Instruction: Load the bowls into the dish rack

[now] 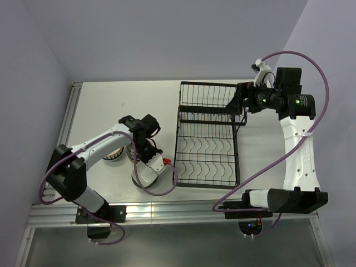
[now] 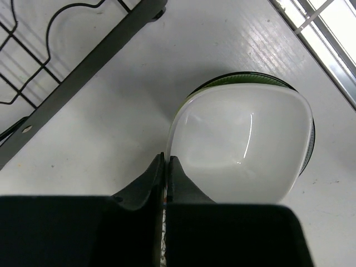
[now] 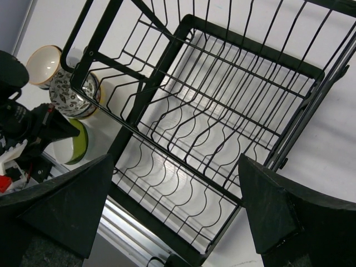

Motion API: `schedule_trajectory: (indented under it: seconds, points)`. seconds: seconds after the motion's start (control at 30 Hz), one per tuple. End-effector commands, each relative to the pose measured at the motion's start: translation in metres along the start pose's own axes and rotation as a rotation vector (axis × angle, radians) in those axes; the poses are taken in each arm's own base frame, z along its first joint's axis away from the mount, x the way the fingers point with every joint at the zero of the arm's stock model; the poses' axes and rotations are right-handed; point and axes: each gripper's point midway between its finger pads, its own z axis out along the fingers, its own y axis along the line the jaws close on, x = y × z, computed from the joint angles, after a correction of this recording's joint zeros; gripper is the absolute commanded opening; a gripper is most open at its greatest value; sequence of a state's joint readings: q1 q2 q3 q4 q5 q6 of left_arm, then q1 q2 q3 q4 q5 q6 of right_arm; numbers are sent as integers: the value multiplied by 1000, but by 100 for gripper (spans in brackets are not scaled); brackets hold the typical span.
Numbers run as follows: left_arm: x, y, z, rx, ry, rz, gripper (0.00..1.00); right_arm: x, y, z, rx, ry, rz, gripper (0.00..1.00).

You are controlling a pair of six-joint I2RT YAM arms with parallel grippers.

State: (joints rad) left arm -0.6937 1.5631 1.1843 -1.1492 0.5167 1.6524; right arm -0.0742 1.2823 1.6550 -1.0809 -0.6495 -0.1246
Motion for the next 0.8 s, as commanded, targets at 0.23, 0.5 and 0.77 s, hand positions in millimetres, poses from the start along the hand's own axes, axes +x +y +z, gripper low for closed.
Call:
schedule_trajectory:
  seconds: [0.23, 0.5, 0.77]
  points:
    - [-58, 31, -63, -226, -129, -93, 0, -39, 16, -12, -30, -115, -5, 100]
    - [-129, 80, -177, -541, -481, -299, 0, -65, 33, -15, -114, -238, 9, 98]
    - [-163, 136, -311, -958, -792, -406, 0, -101, 73, -28, -306, -311, -27, 93]
